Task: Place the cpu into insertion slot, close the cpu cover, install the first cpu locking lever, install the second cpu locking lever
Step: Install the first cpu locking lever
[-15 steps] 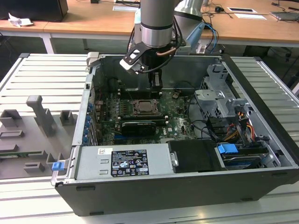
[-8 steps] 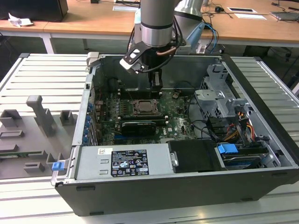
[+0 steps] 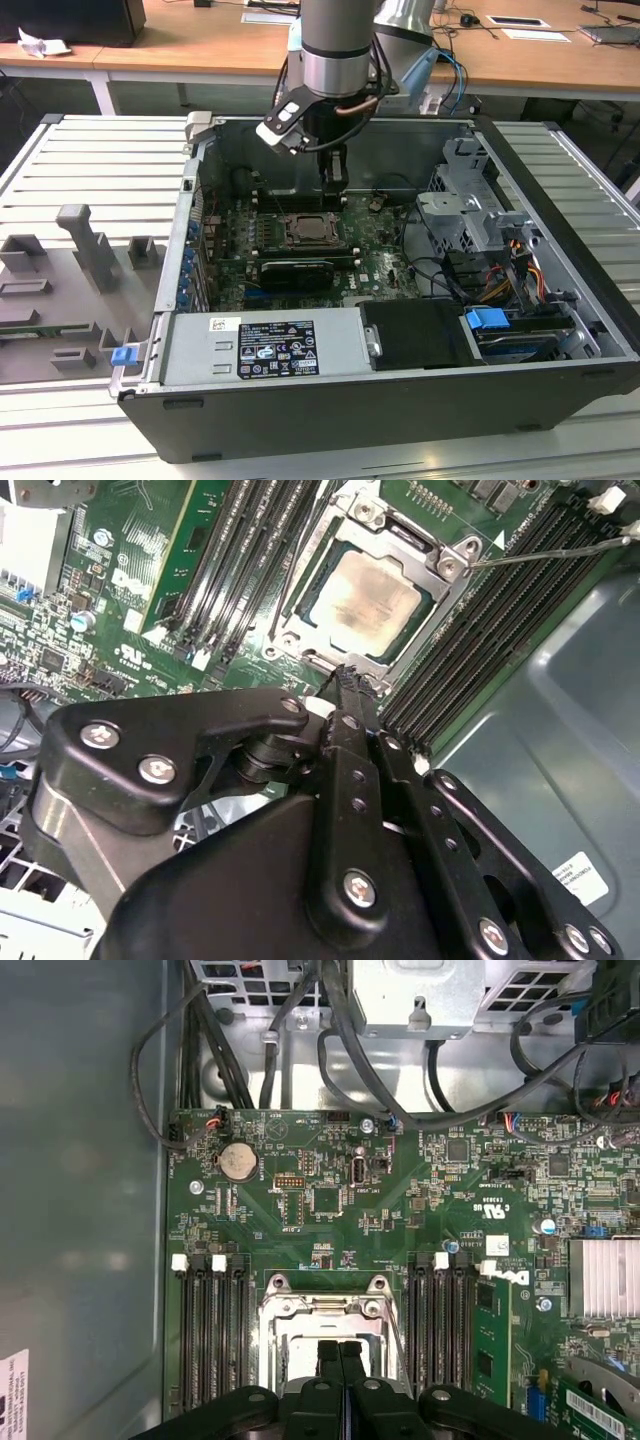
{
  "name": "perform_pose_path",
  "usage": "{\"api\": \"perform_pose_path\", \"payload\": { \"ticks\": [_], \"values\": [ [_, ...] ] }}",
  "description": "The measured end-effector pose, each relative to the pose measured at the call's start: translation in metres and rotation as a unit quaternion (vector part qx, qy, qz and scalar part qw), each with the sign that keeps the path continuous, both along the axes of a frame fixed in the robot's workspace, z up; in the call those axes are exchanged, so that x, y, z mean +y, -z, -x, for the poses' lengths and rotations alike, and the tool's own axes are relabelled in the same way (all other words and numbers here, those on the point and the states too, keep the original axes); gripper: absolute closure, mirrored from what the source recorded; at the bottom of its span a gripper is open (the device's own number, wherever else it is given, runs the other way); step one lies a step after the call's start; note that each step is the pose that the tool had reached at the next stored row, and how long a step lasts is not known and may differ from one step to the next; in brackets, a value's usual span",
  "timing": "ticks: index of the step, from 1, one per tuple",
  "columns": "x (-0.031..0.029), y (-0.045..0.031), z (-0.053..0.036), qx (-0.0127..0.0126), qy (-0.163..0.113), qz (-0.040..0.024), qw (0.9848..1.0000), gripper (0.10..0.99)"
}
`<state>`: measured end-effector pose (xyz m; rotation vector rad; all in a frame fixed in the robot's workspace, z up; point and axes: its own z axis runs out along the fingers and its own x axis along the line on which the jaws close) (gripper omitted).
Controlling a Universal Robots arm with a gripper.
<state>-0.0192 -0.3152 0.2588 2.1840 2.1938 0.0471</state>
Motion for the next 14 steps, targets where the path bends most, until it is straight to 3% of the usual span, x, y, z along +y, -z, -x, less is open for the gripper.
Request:
{"api": "perform_pose_path", "payload": {
  "ticks": [4,7,14],
  "values": [
    [0.0000,-0.0055,0.0000,0.0000,0.000,-0.0001,1.0000,0.980],
    [0.0000,-0.0055,0.0002,0.0000,-0.022,0.0006,0.9998,0.980],
    [0.0000,-0.0055,0.0004,0.0000,-0.085,0.0017,0.9964,0.980]
  ]
}}
